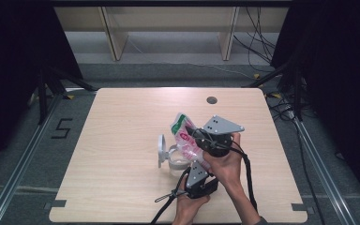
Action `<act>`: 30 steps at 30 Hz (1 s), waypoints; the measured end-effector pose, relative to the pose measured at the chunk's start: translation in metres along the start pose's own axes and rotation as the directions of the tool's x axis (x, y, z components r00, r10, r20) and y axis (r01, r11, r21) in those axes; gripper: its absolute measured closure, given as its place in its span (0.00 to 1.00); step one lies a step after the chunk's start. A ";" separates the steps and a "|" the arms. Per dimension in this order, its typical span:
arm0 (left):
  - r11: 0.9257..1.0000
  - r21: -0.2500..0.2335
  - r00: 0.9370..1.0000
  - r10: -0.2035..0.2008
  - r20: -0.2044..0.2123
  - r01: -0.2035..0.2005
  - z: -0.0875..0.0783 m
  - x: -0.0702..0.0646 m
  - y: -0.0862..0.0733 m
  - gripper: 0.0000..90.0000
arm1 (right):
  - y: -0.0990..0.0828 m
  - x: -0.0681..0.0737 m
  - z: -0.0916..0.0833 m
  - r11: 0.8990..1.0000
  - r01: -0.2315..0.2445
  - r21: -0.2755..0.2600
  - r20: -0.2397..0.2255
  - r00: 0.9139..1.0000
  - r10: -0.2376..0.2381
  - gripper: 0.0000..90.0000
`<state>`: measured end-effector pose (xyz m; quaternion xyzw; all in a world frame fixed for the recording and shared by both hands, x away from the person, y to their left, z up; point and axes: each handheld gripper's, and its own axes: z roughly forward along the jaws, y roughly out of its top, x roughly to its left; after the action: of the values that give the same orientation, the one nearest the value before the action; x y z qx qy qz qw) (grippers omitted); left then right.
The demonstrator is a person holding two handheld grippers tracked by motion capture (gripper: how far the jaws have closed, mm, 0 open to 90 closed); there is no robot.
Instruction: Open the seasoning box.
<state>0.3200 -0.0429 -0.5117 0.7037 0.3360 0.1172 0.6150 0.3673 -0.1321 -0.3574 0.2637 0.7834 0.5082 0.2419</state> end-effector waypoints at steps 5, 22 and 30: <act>1.000 0.001 1.000 0.002 0.000 -0.002 0.000 0.001 -0.001 0.83 | -0.001 0.002 0.005 1.000 -0.008 0.002 -0.016 1.000 0.008 1.00; 1.000 -0.008 1.000 -0.005 0.007 0.005 0.004 0.002 0.000 0.83 | 0.001 0.006 0.010 0.999 0.039 0.025 0.002 0.999 -0.039 1.00; 1.000 -0.029 1.000 0.007 0.013 -0.007 0.004 0.001 -0.001 0.83 | 0.002 0.007 0.010 0.999 0.031 0.019 0.005 1.000 -0.031 1.00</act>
<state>0.3234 -0.0453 -0.5136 0.6965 0.3276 0.1197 0.6270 0.3687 -0.1199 -0.3603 0.2550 0.7915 0.4964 0.2492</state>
